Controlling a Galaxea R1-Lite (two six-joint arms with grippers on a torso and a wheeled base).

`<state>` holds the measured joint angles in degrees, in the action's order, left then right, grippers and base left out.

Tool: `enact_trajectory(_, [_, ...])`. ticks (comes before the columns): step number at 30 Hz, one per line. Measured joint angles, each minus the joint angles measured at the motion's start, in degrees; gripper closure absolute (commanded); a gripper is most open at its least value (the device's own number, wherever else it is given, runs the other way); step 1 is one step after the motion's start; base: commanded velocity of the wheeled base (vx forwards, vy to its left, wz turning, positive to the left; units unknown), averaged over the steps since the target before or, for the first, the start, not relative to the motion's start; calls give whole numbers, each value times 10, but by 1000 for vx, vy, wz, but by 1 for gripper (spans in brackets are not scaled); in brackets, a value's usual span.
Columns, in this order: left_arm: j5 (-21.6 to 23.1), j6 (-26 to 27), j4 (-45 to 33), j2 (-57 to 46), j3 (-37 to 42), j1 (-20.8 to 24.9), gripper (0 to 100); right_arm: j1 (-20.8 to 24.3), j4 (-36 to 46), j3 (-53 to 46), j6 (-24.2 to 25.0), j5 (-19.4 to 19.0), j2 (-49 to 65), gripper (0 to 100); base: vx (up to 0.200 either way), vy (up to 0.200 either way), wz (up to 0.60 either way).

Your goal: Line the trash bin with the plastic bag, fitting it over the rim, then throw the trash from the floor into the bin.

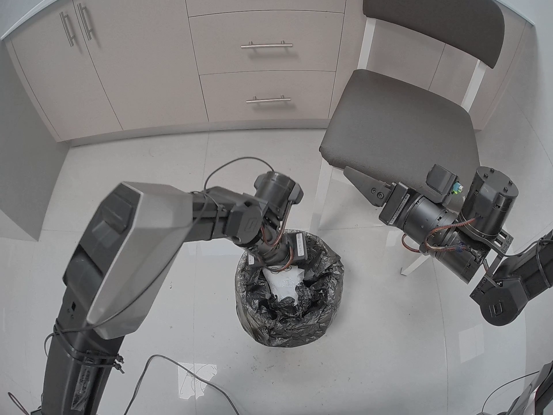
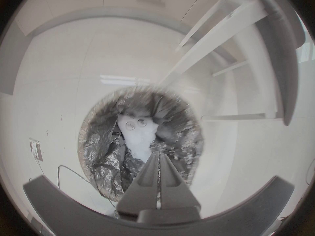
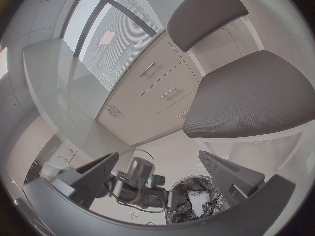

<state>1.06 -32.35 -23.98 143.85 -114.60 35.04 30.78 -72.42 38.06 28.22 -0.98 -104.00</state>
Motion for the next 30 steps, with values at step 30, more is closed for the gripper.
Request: enact_trajectory(30, [-287, 297, -522, -500, 0, -25, 100, 6, 3, -23, -10, -1, 36, 0, 0, 0, 0])
